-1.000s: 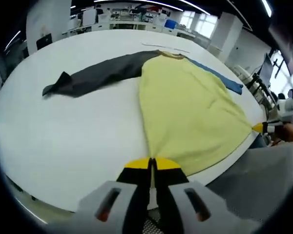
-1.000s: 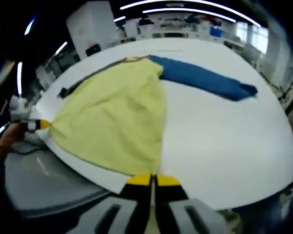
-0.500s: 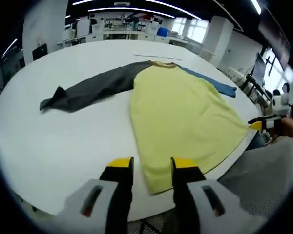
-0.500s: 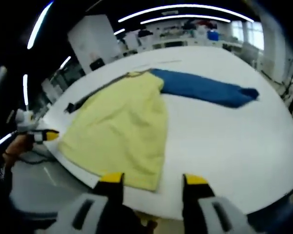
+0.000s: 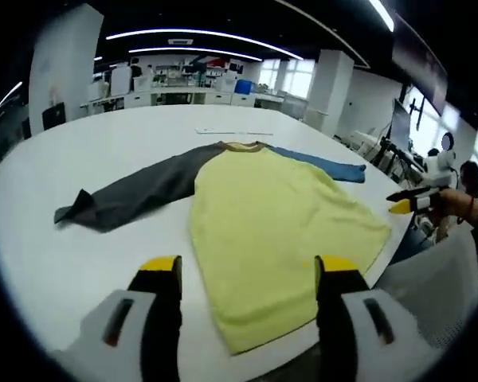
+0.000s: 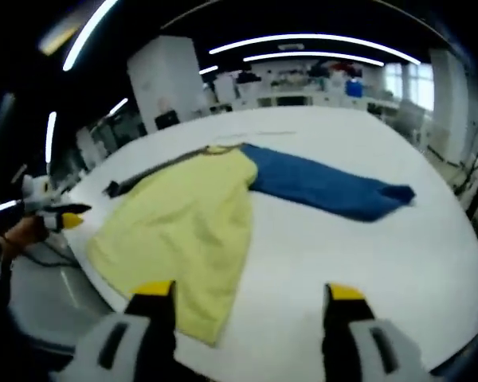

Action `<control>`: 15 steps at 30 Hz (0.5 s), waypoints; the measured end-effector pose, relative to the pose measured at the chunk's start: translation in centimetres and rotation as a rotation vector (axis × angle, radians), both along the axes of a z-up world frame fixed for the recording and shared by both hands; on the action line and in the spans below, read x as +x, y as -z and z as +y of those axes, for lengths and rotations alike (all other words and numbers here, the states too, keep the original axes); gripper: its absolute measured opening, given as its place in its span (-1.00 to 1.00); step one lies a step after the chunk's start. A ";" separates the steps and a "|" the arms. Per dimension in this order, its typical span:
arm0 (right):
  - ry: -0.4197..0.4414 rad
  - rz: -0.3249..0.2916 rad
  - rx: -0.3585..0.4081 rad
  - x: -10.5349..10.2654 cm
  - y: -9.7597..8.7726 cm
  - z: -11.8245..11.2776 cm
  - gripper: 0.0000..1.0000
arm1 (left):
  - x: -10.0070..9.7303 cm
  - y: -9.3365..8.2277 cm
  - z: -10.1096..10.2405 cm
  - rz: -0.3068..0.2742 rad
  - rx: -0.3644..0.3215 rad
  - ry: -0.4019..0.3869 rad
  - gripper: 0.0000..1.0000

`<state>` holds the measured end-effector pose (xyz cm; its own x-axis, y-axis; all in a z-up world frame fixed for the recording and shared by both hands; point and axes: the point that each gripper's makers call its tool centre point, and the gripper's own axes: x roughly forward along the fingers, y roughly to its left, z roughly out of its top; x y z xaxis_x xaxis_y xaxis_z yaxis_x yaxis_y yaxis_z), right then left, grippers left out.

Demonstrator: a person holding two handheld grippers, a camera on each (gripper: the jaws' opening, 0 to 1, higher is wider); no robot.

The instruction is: Fold the garment on the visible template until the final outline fits inside the template.

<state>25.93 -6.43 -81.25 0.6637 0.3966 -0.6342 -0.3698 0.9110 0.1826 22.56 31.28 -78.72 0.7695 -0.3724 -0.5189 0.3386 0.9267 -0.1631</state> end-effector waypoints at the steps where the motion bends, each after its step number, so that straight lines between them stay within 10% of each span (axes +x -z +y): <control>1: 0.004 -0.007 0.003 0.4 0.0 -0.3 0.51 | 0.0 0.0 0.0 -0.002 0.002 0.002 0.40; 15: 0.089 -0.059 -0.033 5.8 -1.3 -5.6 0.57 | 0.1 -1.0 -0.8 -0.050 0.005 0.011 0.80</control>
<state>31.70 -12.00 -79.92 0.7321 0.3139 -0.6045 -0.2964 0.9459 0.1322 22.69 30.48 -77.68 0.7903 -0.3787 -0.4816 0.3566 0.9236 -0.1409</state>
